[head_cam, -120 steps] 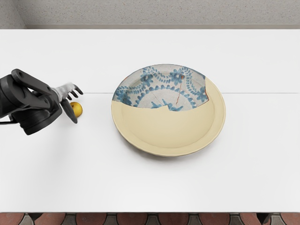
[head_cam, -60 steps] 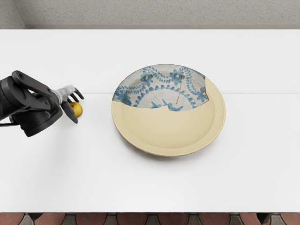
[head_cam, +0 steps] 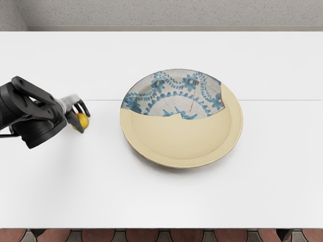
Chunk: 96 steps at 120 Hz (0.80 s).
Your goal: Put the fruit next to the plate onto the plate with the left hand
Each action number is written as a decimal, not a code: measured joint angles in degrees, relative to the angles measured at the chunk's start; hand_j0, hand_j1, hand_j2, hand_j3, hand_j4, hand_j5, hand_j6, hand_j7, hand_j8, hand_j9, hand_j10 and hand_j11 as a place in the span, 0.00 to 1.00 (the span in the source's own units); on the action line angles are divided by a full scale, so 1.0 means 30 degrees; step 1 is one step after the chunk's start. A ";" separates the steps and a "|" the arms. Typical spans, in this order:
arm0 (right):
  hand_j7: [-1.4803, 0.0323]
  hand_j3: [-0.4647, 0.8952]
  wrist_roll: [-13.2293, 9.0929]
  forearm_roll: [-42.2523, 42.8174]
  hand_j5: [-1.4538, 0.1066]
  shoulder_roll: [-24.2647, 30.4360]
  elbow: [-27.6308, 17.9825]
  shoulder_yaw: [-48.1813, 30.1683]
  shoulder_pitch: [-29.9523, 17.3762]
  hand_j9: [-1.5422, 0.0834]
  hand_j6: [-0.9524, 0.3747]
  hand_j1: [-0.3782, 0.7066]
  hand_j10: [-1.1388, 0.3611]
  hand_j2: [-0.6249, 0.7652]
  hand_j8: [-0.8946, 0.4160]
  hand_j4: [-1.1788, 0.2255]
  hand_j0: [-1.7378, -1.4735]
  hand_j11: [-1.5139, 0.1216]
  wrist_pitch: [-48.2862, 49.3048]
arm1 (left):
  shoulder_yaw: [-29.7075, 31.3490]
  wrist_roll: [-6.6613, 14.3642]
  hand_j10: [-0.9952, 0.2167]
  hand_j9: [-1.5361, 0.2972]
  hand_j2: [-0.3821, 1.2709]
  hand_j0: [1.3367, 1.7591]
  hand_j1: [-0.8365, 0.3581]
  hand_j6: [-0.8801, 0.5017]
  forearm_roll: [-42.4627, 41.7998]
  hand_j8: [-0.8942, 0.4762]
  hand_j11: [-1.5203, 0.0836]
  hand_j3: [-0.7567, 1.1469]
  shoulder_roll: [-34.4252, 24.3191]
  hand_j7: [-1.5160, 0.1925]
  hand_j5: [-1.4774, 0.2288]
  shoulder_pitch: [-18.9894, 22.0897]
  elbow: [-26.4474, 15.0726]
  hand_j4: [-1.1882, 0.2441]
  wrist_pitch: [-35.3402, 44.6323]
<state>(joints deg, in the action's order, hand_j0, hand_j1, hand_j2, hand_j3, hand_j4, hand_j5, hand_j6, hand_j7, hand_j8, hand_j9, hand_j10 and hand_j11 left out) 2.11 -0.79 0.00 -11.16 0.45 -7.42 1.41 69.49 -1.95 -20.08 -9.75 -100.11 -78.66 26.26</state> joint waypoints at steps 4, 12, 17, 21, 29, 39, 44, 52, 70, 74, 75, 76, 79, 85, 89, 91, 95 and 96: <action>0.97 0.34 0.0000 0.0000 0.92 0.0000 0.0000 -0.0001 -0.0001 0.94 0.71 0.04 0.75 0.45 0.67 0.83 0.30 0.92 0.0000 | 0.0003 -0.0002 0.23 0.30 0.45 0.75 0.44 0.30 -0.0014 0.33 0.33 0.40 0.0000 0.33 0.32 0.0000 -0.0011 0.30 -0.0006; 0.97 0.34 0.0000 0.0000 0.92 0.0000 0.0000 0.0002 0.0001 0.94 0.71 0.04 0.75 0.45 0.67 0.83 0.30 0.92 0.0000 | 0.0008 0.0006 0.25 0.28 0.54 0.75 0.39 0.32 -0.0031 0.36 0.31 0.40 -0.0027 0.31 0.30 -0.0020 -0.0060 0.29 -0.0031; 0.97 0.34 0.0000 0.0000 0.92 0.0000 0.0000 0.0000 -0.0002 0.94 0.71 0.04 0.75 0.45 0.67 0.83 0.30 0.92 0.0000 | 0.0008 0.0005 0.27 0.28 0.55 0.75 0.37 0.34 -0.0046 0.38 0.30 0.40 -0.0069 0.30 0.28 -0.0069 -0.0115 0.29 -0.0061; 0.97 0.34 0.0000 0.0000 0.92 0.0000 0.0000 0.0002 0.0002 0.94 0.71 0.04 0.75 0.45 0.67 0.83 0.30 0.92 0.0000 | 0.0014 0.0003 0.27 0.27 0.57 0.74 0.36 0.35 -0.0072 0.38 0.29 0.40 -0.0111 0.29 0.27 -0.0137 -0.0181 0.29 -0.0077; 0.97 0.34 0.0000 0.0000 0.92 0.0000 0.0000 0.0001 0.0002 0.94 0.71 0.04 0.75 0.45 0.67 0.83 0.30 0.92 0.0000 | 0.0028 -0.0009 0.28 0.26 0.61 0.75 0.33 0.38 -0.0176 0.40 0.28 0.40 -0.0183 0.28 0.25 -0.0227 -0.0293 0.29 -0.0107; 0.97 0.34 0.0000 0.0000 0.92 0.0000 0.0000 0.0000 0.0007 0.94 0.71 0.04 0.75 0.45 0.67 0.83 0.30 0.92 0.0000 | 0.0056 -0.0008 0.26 0.26 0.51 0.75 0.39 0.37 -0.0453 0.38 0.28 0.40 -0.0569 0.27 0.24 -0.0638 -0.0536 0.29 -0.0125; 0.97 0.34 0.0000 0.0000 0.92 0.0000 0.0000 -0.0001 0.0008 0.94 0.71 0.04 0.75 0.45 0.67 0.83 0.30 0.92 0.0000 | 0.0053 -0.0012 0.25 0.26 0.50 0.75 0.40 0.36 -0.0550 0.38 0.28 0.40 -0.0880 0.27 0.23 -0.1131 -0.0744 0.29 -0.0138; 0.97 0.34 0.0000 0.0000 0.92 0.0000 0.0000 0.0001 0.0005 0.94 0.71 0.04 0.75 0.45 0.67 0.83 0.30 0.92 0.0000 | -0.0015 -0.0023 0.24 0.25 0.49 0.75 0.41 0.36 -0.0648 0.37 0.27 0.40 -0.1574 0.26 0.22 -0.2083 -0.1083 0.29 -0.0202; 0.97 0.34 0.0000 0.0000 0.92 0.0000 0.0000 0.0000 0.0007 0.94 0.71 0.04 0.75 0.45 0.67 0.83 0.30 0.92 0.0000 | -0.0763 -0.0053 0.22 0.25 0.56 0.75 0.39 0.36 -0.0740 0.37 0.27 0.40 -0.2471 0.26 0.22 -0.3178 -0.1563 0.28 -0.1152; 0.97 0.34 0.0000 0.0000 0.92 0.0000 0.0000 -0.0001 0.0006 0.94 0.71 0.04 0.75 0.45 0.67 0.83 0.30 0.92 0.0000 | -0.1095 -0.0050 0.21 0.25 0.58 0.75 0.38 0.37 -0.0762 0.36 0.27 0.40 -0.2764 0.26 0.21 -0.3426 -0.1604 0.28 -0.1661; 0.97 0.34 0.0000 0.0000 0.92 0.0000 0.0000 -0.0001 0.0004 0.94 0.71 0.04 0.75 0.45 0.67 0.83 0.30 0.92 0.0000 | -0.1190 -0.0048 0.21 0.25 0.58 0.75 0.38 0.37 -0.0764 0.36 0.27 0.40 -0.2853 0.26 0.21 -0.3492 -0.1610 0.28 -0.1812; 0.97 0.34 0.0000 0.0000 0.92 0.0000 0.0000 0.0001 0.0004 0.94 0.71 0.04 0.75 0.45 0.67 0.83 0.30 0.92 0.0000 | -0.1290 -0.0048 0.21 0.25 0.57 0.75 0.38 0.37 -0.0763 0.36 0.27 0.40 -0.2954 0.26 0.21 -0.3556 -0.1616 0.28 -0.1974; 0.97 0.34 0.0000 0.0000 0.92 0.0000 0.0000 0.0000 0.0004 0.94 0.71 0.04 0.75 0.45 0.67 0.83 0.30 0.92 0.0000 | -0.1606 -0.0043 0.20 0.24 0.57 0.75 0.38 0.37 -0.0767 0.36 0.27 0.40 -0.3153 0.26 0.21 -0.3698 -0.1619 0.28 -0.2526; 0.97 0.34 0.0000 0.0000 0.92 0.0000 0.0000 -0.0001 0.0007 0.94 0.71 0.04 0.75 0.45 0.67 0.83 0.30 0.92 0.0000 | -0.2356 -0.0038 0.19 0.24 0.60 0.75 0.36 0.38 -0.0776 0.37 0.26 0.40 -0.3424 0.25 0.20 -0.3886 -0.1599 0.27 -0.3914; 0.97 0.34 0.0000 0.0001 0.92 0.0000 0.0000 -0.0002 0.0008 0.94 0.71 0.04 0.75 0.45 0.67 0.83 0.30 0.92 0.0000 | -0.2900 -0.0034 0.19 0.24 0.63 0.75 0.35 0.39 -0.0774 0.38 0.26 0.40 -0.3455 0.25 0.19 -0.4115 -0.1570 0.27 -0.4863; 0.97 0.34 0.0000 0.0000 0.92 0.0000 0.0000 -0.0002 0.0008 0.94 0.71 0.04 0.75 0.45 0.67 0.83 0.30 0.92 0.0000 | -0.3175 -0.0035 0.18 0.23 0.63 0.75 0.34 0.39 -0.0770 0.38 0.25 0.40 -0.3457 0.24 0.19 -0.4220 -0.1553 0.27 -0.5291; 0.97 0.34 0.0000 0.0000 0.92 0.0000 0.0000 0.0000 0.0005 0.94 0.71 0.04 0.75 0.45 0.67 0.83 0.30 0.92 0.0000 | -0.3790 -0.0033 0.17 0.23 0.65 0.75 0.34 0.38 -0.0766 0.39 0.25 0.40 -0.3469 0.24 0.18 -0.4456 -0.1527 0.27 -0.6063; 0.97 0.34 0.0000 0.0000 0.92 0.0000 0.0000 0.0000 0.0005 0.94 0.71 0.04 0.75 0.45 0.67 0.83 0.30 0.92 0.0000 | -0.3950 -0.0034 0.17 0.23 0.64 0.75 0.34 0.38 -0.0763 0.39 0.25 0.40 -0.3477 0.23 0.18 -0.4481 -0.1521 0.27 -0.6237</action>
<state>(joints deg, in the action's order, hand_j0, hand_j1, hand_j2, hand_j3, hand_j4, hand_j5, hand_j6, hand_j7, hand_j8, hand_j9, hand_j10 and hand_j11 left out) 2.11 -0.79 0.00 -11.16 0.45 -7.40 1.41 57.64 -2.06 -22.37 -20.19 -113.55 -83.22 7.55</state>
